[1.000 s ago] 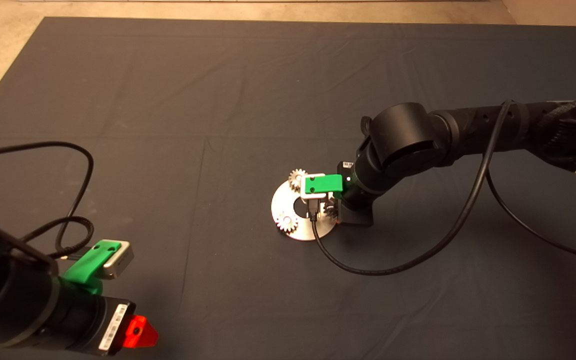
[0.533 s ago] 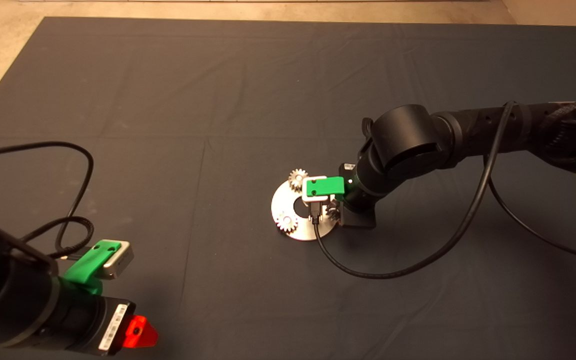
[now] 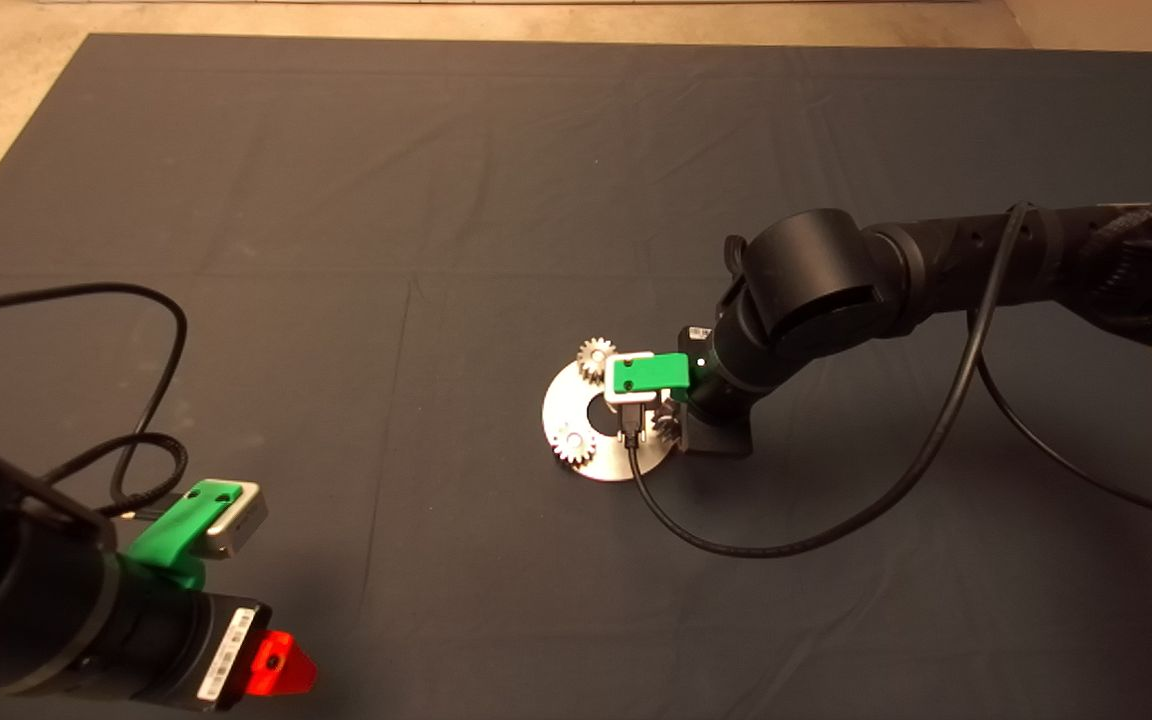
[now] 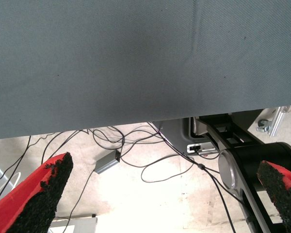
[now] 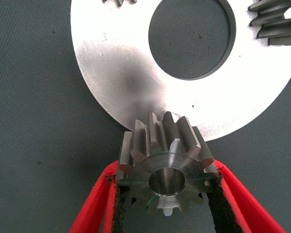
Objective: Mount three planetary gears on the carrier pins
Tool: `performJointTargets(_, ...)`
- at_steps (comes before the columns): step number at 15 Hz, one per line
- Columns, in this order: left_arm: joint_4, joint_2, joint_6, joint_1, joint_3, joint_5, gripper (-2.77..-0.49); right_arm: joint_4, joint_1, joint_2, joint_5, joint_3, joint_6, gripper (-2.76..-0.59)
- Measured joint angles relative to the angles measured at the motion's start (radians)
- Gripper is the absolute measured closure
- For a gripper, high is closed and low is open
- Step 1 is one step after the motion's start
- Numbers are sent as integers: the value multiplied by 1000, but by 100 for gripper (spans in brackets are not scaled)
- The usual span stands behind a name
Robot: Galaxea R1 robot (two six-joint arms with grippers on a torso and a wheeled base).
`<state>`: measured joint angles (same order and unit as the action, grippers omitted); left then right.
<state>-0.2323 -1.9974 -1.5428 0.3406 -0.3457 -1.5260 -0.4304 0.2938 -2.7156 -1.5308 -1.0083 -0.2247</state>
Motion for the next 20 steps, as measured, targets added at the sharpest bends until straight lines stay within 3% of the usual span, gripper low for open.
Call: performJointTargets(20, 0, 0, 0, 0, 0, 0, -276, -38, 0, 0, 0, -7, 0, -101)
